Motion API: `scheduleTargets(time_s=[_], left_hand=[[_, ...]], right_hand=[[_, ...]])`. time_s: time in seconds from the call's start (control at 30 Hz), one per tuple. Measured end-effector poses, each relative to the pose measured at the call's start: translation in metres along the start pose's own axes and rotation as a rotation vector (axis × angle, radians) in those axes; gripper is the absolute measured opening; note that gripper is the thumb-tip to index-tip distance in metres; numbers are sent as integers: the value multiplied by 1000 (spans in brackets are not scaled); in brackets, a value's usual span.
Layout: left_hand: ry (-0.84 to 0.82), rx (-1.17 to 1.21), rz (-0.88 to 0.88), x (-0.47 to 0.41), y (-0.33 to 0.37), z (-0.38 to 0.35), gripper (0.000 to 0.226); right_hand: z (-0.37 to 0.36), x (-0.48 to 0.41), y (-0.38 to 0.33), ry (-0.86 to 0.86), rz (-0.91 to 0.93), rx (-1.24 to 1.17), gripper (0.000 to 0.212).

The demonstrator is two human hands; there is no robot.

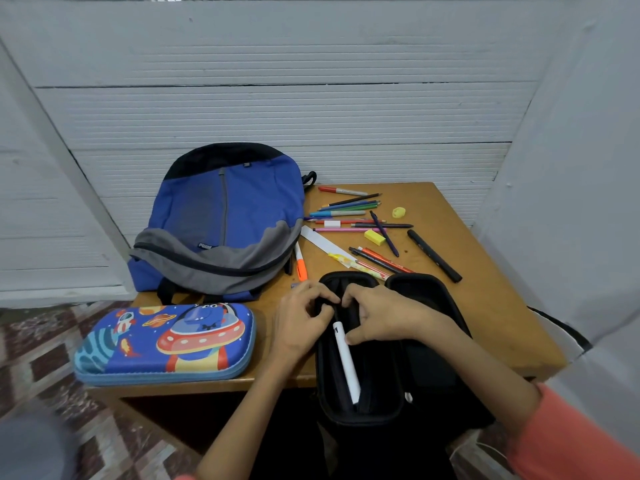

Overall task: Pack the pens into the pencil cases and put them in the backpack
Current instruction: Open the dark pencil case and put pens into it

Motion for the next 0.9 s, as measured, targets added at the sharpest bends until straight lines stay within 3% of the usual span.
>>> scheduleTargets(time_s=[0.23,0.5,0.7,0.9], left_hand=[[-71,-49,-27,1,1,2,34],[-242,-126,-99,4,-1,-1,43],[-254,-168,-102,4,-2,-3,62],[-228,-140,-123,4,-3,-3,38]], right_hand=[[-4,4,-6,34,-4,54,54],[-4,13,10,272,10,-240,11],[-8,20,2,250,4,-102,19],[-8,22,-4,242,-46,148,16]])
Point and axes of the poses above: each hand's wrist, its own x-axis away from the middle knuckle, its own z-axis out of the back of the hand, y = z × x, the point moved 1 cm from there along -x, towards the middle knuckle, and after that the axes turned 1 degree about z, right-handed, at the moved point
